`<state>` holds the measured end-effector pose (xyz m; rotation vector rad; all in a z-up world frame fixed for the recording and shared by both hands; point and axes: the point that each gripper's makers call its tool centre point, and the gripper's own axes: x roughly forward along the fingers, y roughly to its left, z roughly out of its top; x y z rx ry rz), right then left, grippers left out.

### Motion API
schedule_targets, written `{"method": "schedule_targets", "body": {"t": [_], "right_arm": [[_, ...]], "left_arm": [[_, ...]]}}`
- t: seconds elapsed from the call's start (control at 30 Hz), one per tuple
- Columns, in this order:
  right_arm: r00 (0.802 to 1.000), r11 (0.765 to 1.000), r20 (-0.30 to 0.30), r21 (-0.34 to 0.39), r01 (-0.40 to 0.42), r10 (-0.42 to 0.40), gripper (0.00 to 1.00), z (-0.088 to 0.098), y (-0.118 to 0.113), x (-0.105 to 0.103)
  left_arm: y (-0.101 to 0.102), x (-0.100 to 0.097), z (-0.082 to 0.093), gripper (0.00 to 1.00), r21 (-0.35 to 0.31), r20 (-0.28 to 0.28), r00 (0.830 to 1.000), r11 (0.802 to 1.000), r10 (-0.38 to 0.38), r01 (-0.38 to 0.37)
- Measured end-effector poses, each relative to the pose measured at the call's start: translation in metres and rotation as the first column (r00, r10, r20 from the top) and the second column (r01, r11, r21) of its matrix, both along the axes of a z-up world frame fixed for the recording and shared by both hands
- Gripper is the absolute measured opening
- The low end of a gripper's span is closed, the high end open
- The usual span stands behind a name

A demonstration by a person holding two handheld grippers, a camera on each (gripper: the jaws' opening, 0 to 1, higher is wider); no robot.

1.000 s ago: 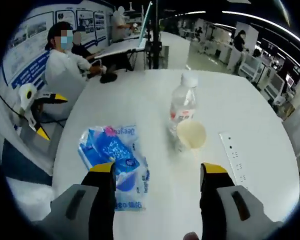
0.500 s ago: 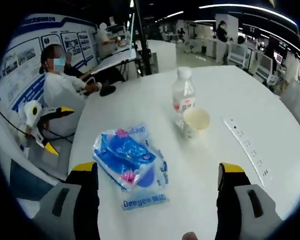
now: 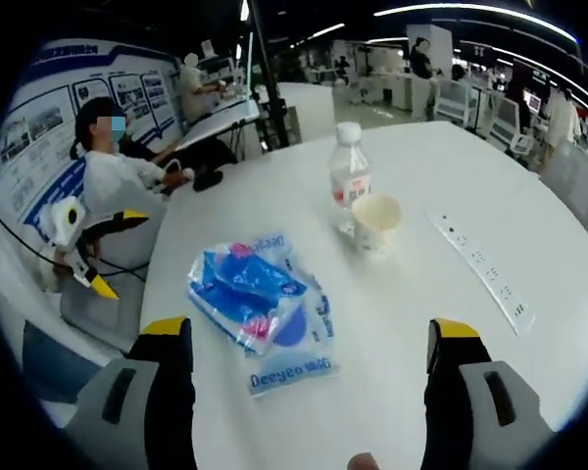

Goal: Arrange the tabletop items into an orderly group along one side of the table until the central work area is clear of visible clutter.

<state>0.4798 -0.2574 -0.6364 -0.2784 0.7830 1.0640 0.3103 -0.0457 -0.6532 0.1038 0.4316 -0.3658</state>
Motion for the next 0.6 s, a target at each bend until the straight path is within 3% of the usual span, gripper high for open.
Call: {"method": "schedule_targets", "body": {"t": [0.27, 0.33, 0.6], "right_arm": [[0.999, 0.999, -0.025, 0.024, 0.047, -0.047, 0.97, -0.005, -0.017, -0.012], [0.996, 0.996, -0.059, 0.059, 0.072, -0.068, 0.96, -0.004, -0.017, -0.017], [0.995, 0.99, -0.056, 0.103, 0.091, -0.086, 0.97, -0.001, -0.019, -0.025]], "left_arm": [[-0.001, -0.001, -0.002, 0.93, -0.001, -0.019, 1.0, 1.0, -0.003, 0.003], [-0.002, -0.001, -0.003, 0.91, -0.001, -0.022, 1.0, 1.0, -0.006, 0.006], [-0.003, -0.001, -0.007, 0.91, -0.014, -0.056, 0.998, 1.0, 0.003, -0.004]]}}
